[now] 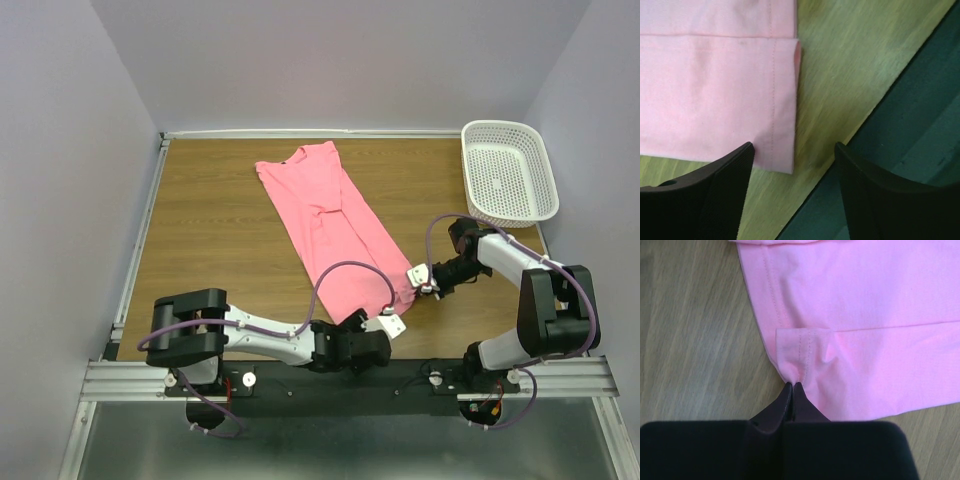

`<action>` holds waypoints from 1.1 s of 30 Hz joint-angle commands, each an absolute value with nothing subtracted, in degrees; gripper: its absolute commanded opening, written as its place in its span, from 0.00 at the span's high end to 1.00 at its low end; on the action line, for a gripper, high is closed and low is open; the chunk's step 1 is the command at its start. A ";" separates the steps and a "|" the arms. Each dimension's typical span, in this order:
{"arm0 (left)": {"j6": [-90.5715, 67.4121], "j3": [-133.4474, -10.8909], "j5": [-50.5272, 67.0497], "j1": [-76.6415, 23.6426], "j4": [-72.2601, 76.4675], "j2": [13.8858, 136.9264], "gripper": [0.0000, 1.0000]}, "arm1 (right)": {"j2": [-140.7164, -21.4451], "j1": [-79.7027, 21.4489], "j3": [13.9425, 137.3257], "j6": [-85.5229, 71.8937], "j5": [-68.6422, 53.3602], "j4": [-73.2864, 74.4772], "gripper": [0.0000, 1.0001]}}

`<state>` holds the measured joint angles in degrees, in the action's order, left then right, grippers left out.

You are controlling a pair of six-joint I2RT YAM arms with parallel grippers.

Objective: Fold and stack the t-shirts
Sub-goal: Fold the tshirt

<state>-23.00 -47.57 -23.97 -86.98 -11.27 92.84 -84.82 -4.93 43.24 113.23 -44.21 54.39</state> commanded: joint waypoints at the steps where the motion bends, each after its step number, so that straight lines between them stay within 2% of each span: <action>1: -26.45 -48.96 -28.21 -84.91 -15.29 93.61 0.31 | -85.25 -4.66 45.00 115.93 -46.93 58.44 0.99; 8: -25.84 -48.16 -25.76 -82.00 -15.56 93.07 0.42 | -84.81 -4.04 45.09 116.63 -47.20 59.68 0.99; 15: -24.17 -48.52 -20.92 -82.26 -15.12 95.01 0.46 | -84.99 -3.16 45.97 116.19 -47.90 60.29 0.99; 16: -23.82 -48.52 -20.22 -82.27 -14.77 95.01 0.52 | -85.16 -3.08 46.23 115.93 -48.16 60.47 0.99; 17: -23.47 -48.69 -20.13 -82.35 -14.68 95.10 0.68 | -85.25 -2.99 46.40 115.75 -48.34 60.47 1.00; 19: -23.29 -48.87 -19.86 -82.35 -14.68 95.36 0.84 | -85.43 -2.90 46.93 114.52 -49.39 60.90 0.99; 20: -23.20 -48.95 -19.95 -82.44 -14.68 95.19 1.00 | -85.60 -2.90 47.11 114.52 -49.66 61.17 0.99; 27: -22.50 -48.08 -15.14 -80.43 -11.17 87.65 1.00 | -87.71 -2.99 50.70 112.17 -55.27 66.44 0.99; 33: -23.64 -42.73 -8.01 -71.29 -2.82 76.31 1.00 | -89.91 -3.08 56.68 103.91 -60.89 66.27 0.99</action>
<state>-22.79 -45.08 -13.93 -75.48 -9.50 82.78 -88.58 -3.29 52.62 110.10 -53.74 64.64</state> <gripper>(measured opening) 0.014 0.009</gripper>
